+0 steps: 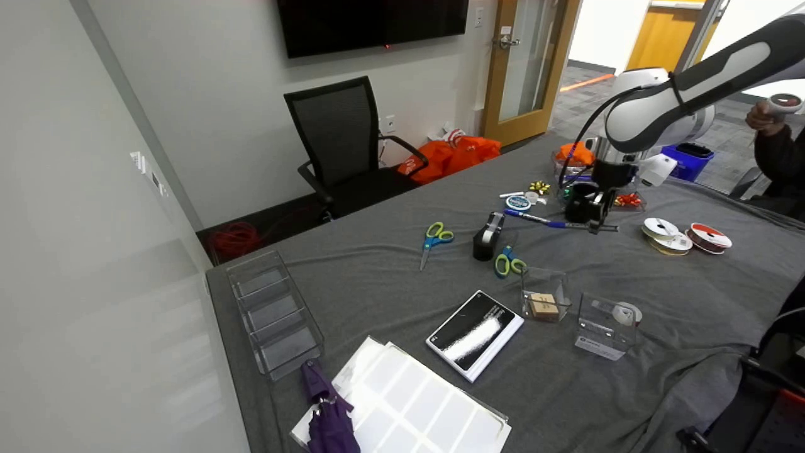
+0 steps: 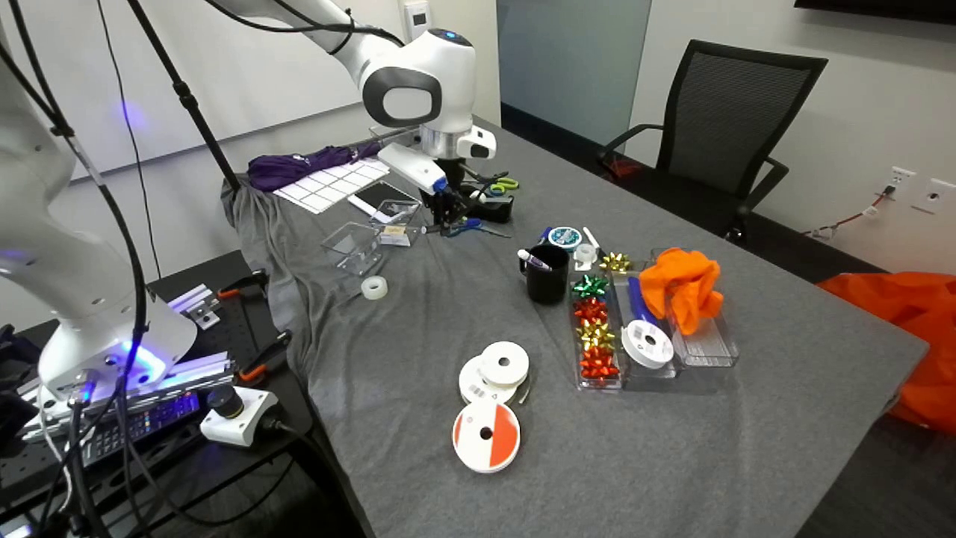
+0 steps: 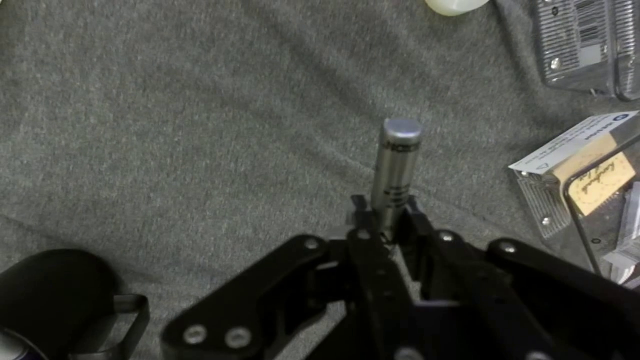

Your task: Put the marker into the clear box

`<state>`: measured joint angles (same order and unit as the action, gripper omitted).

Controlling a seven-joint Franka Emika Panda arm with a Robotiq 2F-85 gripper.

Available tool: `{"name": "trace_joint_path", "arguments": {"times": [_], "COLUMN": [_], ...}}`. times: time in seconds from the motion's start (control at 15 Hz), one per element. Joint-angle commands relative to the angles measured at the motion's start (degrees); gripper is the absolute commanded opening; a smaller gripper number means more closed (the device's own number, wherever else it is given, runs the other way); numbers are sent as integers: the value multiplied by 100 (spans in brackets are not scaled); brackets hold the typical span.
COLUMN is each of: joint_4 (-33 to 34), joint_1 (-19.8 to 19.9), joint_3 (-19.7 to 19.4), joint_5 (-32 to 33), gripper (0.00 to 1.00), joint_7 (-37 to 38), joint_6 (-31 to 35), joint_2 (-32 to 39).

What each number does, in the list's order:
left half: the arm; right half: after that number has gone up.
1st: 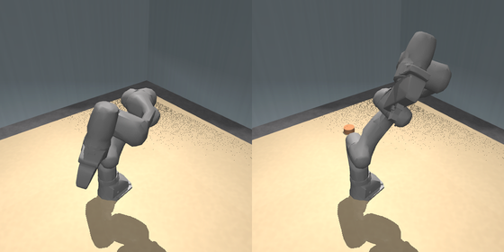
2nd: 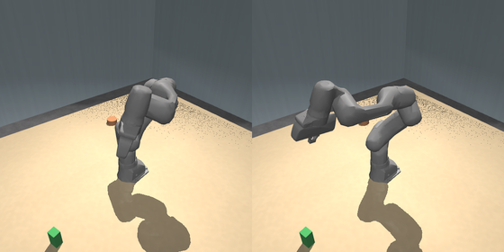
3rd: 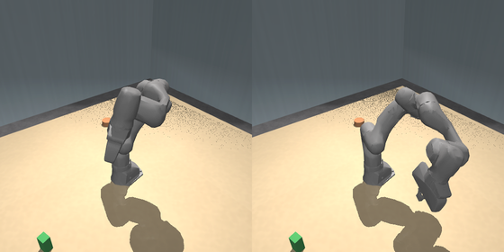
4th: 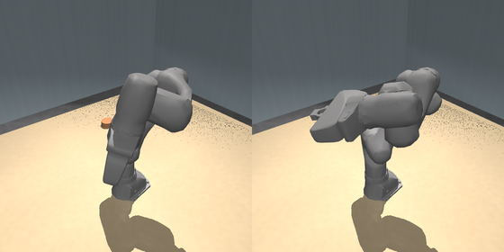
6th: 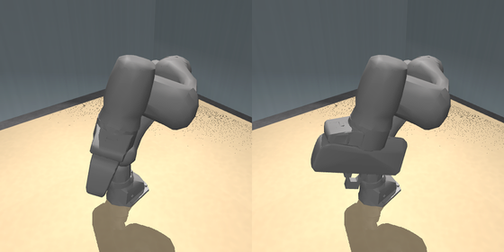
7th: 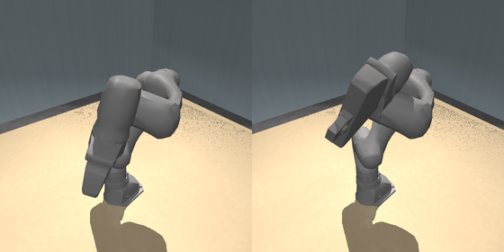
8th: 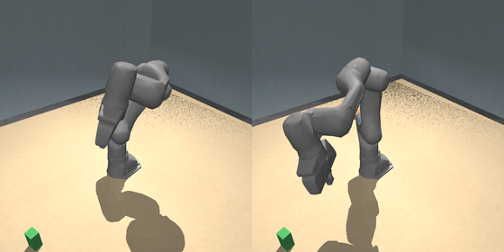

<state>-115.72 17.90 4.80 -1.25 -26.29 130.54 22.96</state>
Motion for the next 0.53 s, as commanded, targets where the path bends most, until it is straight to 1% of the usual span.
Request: {"name": "trace_joint_path", "arguments": {"times": [0.0,0.13,0.27,0.47], "joint_4": [-97,-292,-503,-784], "joint_1": [-229,-310,-433,-641], "joint_3": [-208,-176,-169,-137], "joint_5": [-91,-116,-12,-22], "gripper": [4,4,4,4], "joint_7": [-117,-228,-308,-305], "joint_6": [40,-77,-113,-169], "joint_2": [-92,-283,-437,-657]}}
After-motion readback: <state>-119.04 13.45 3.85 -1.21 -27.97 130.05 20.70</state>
